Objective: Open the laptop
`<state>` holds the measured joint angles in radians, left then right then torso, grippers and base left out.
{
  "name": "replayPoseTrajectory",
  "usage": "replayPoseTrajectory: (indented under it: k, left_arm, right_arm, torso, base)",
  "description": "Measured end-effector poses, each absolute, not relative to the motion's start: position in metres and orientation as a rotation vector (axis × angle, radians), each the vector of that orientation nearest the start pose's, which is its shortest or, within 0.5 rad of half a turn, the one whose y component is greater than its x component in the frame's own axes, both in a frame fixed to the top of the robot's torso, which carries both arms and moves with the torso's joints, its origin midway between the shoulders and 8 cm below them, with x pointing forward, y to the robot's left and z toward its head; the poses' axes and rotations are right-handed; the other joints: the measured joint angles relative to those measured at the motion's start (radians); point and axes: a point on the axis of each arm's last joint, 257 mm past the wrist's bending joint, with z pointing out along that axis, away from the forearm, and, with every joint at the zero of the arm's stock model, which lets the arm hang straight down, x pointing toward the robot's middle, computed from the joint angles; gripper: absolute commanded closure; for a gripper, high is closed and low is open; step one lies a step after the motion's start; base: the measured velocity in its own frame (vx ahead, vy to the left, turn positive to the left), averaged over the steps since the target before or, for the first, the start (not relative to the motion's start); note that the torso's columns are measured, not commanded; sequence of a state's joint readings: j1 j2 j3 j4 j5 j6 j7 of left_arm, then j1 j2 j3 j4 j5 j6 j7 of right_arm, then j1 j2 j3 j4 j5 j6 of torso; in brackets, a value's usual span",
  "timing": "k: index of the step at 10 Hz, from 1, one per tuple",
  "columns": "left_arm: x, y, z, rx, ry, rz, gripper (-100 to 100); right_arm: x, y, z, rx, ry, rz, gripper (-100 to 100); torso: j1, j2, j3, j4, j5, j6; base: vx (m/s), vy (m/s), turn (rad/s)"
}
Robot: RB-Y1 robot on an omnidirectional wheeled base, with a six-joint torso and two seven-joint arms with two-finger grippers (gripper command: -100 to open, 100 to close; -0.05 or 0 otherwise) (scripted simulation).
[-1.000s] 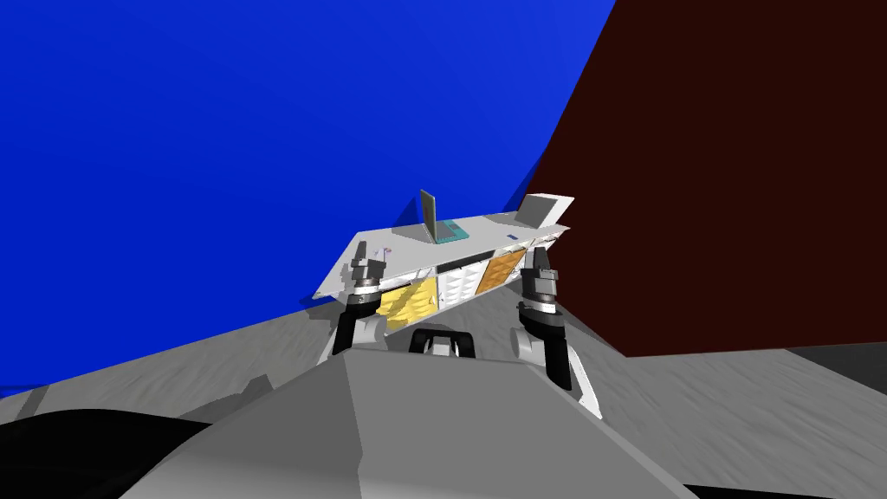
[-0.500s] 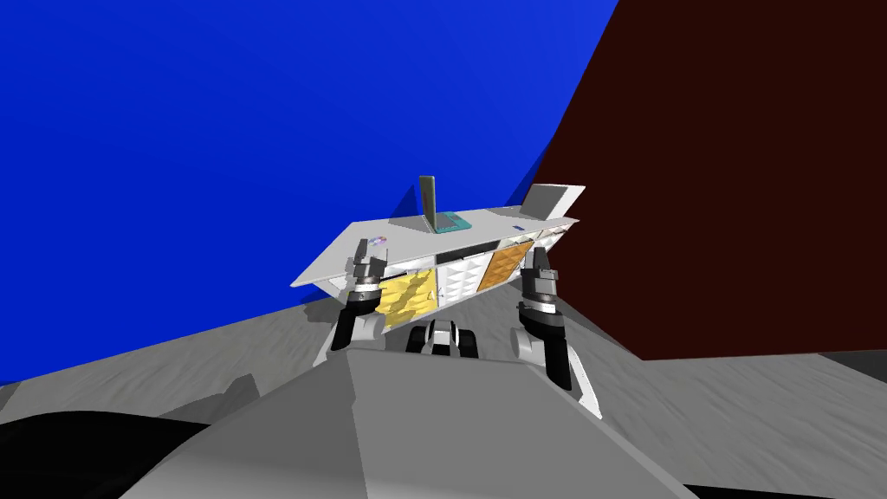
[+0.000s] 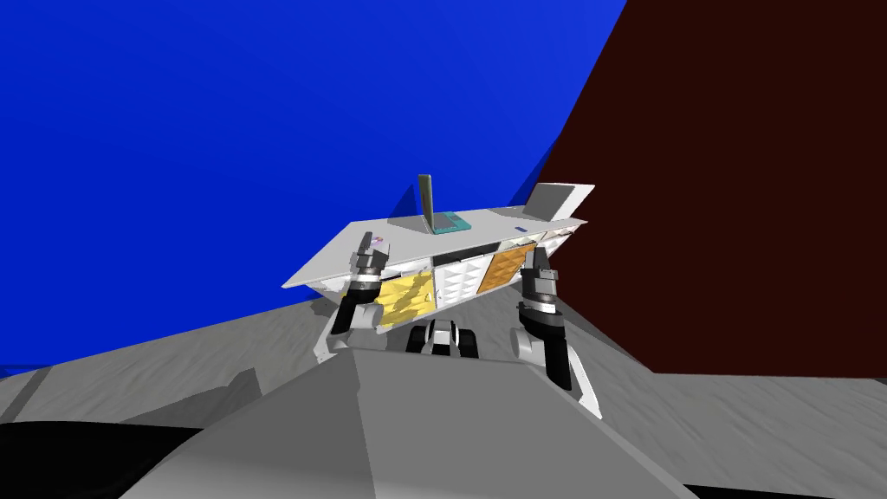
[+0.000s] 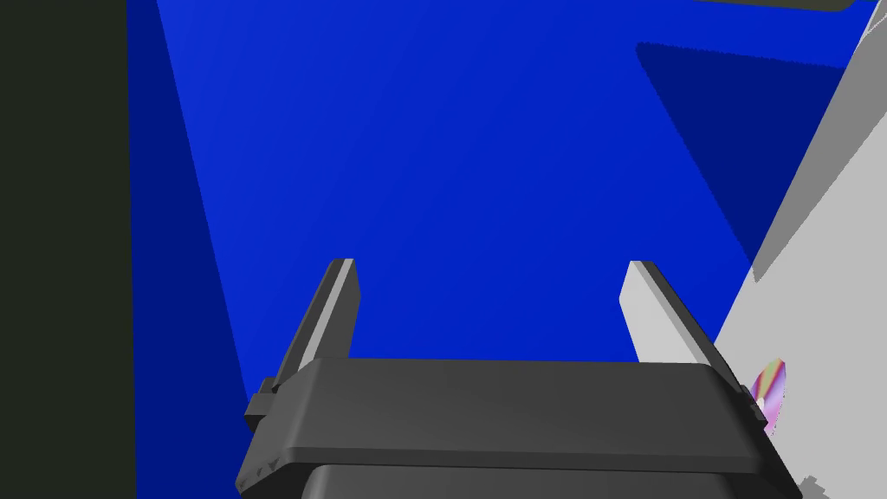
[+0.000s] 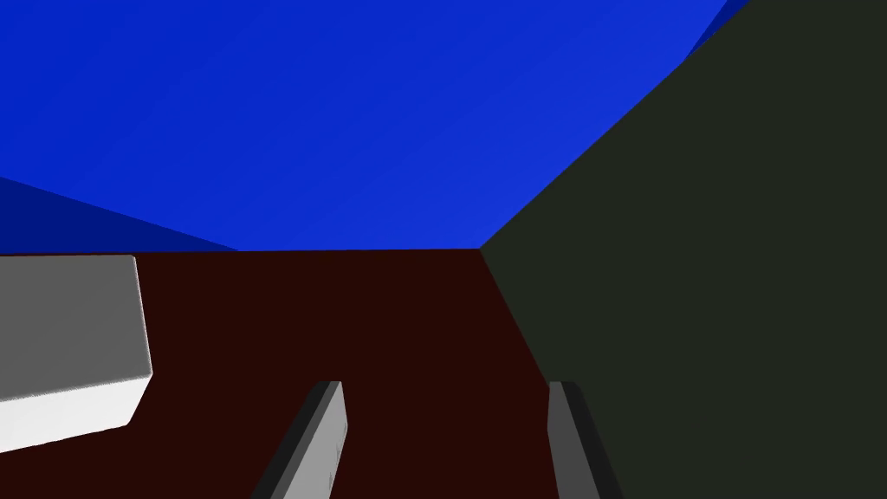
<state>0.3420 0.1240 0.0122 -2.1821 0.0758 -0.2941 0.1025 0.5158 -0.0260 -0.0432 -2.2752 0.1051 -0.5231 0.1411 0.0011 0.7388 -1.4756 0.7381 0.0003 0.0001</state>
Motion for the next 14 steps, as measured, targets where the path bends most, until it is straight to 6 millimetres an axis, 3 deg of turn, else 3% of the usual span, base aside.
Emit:
replayPoseTrajectory:
  k: [7, 14]
  left_arm:
    - [0.452, 0.280, 0.019, -0.822, 0.784, -1.434, -100]
    - [0.483, 0.290, 0.041, -0.890, 0.790, -1.436, -100]
  right_arm:
    - [0.340, -0.279, 0.021, 0.506, 0.720, 1.059, 0]
    - [0.340, -0.279, 0.021, 0.506, 0.720, 1.059, 0]
  torso:
    - [-0.001, -0.002, -0.001, 0.000, 0.000, 0.000]
    - [-0.001, -0.001, -0.001, 0.000, 0.000, 0.000]
  base:
    - [0.043, -0.068, 0.061]
    - [0.041, -0.065, 0.061]
